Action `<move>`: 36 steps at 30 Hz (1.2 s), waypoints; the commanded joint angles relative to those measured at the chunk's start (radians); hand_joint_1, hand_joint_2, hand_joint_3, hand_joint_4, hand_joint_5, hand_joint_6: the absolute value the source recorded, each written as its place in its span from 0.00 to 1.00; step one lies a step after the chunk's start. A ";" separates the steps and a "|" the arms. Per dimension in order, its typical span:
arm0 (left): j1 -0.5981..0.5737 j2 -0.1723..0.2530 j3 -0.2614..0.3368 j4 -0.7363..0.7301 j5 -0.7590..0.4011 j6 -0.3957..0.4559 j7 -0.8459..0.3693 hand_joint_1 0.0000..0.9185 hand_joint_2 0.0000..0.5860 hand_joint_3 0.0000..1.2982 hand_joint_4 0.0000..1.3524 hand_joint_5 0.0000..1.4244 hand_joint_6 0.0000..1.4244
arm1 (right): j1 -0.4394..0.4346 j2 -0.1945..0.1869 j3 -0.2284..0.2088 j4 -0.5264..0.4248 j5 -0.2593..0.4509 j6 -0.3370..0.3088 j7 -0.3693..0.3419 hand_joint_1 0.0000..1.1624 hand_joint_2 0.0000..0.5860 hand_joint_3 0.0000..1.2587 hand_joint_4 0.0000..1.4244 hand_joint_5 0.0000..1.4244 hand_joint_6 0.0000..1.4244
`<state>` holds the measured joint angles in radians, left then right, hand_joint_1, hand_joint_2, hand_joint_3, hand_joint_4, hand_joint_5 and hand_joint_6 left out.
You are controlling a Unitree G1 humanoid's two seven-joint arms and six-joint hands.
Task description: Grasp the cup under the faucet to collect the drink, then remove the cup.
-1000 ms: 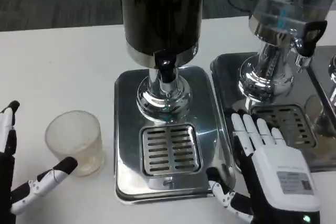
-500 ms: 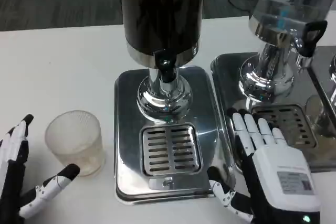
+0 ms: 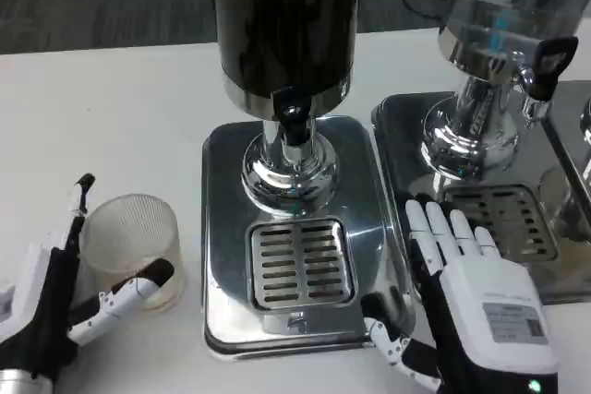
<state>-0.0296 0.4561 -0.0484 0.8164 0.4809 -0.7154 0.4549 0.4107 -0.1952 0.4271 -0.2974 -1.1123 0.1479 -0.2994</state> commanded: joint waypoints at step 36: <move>-0.076 0.004 -0.070 0.137 0.079 -0.133 0.248 0.52 0.16 0.36 0.52 0.68 0.85 | -0.001 -0.001 -0.009 -0.003 0.019 0.006 0.005 0.46 0.60 0.01 0.00 0.00 0.06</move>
<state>-0.1027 0.4563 -0.1099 0.9558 0.5524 -0.8460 0.6716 0.4095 -0.1959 0.4232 -0.2979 -1.1035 0.1500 -0.2969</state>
